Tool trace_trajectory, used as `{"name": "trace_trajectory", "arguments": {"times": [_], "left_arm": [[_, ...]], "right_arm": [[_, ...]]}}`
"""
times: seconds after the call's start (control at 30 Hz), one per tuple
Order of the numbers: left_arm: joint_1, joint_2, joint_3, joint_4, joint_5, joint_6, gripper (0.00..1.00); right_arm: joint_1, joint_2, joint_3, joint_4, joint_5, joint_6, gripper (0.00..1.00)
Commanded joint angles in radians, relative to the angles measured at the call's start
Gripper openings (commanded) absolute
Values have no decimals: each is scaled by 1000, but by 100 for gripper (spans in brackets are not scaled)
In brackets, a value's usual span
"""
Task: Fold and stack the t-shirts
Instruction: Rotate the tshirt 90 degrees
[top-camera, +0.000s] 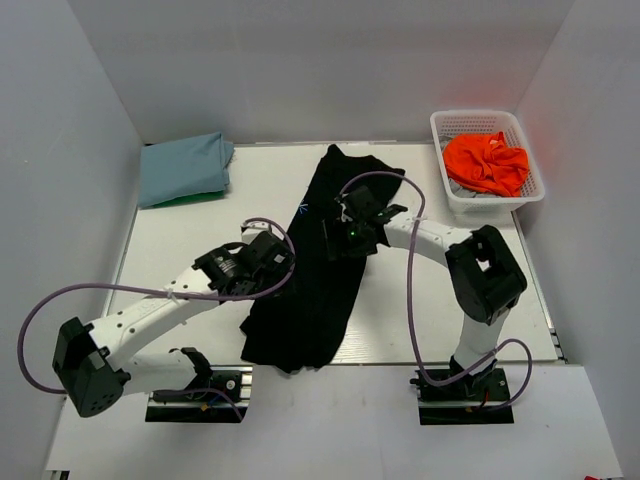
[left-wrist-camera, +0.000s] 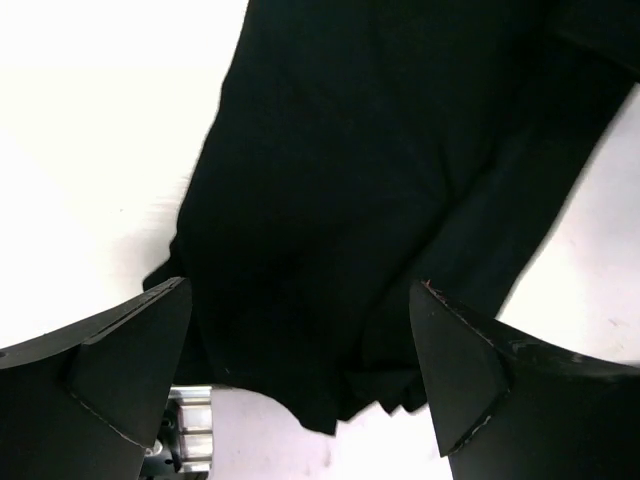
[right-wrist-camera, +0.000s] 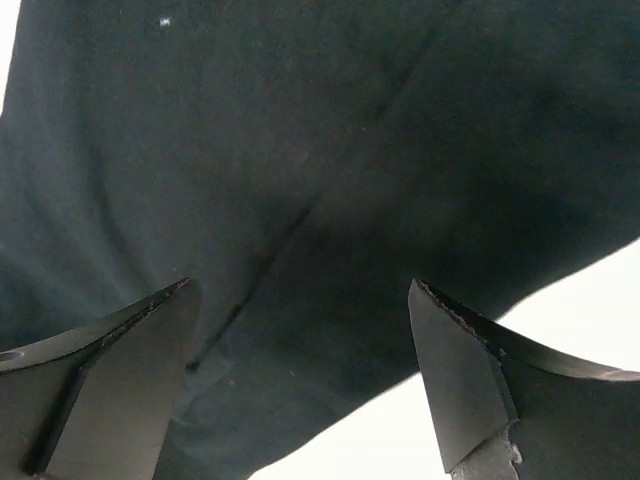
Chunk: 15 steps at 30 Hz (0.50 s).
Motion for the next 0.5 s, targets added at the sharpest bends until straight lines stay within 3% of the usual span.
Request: {"name": "trace_trajectory", "arguments": {"times": [0.0, 0.13, 0.27, 0.47], "left_arm": [[6, 28, 13, 16, -67, -9, 100], [6, 50, 26, 50, -41, 20, 100], [26, 126, 16, 108, 25, 66, 100], [78, 261, 69, 139, 77, 118, 100]], "right_arm": [[-8, 25, 22, 72, 19, 47, 90], [-40, 143, 107, -6, 180, 105, 90], [-160, 242, 189, -11, 167, 110, 90], [-281, 380, 494, -75, 72, -42, 90]]}}
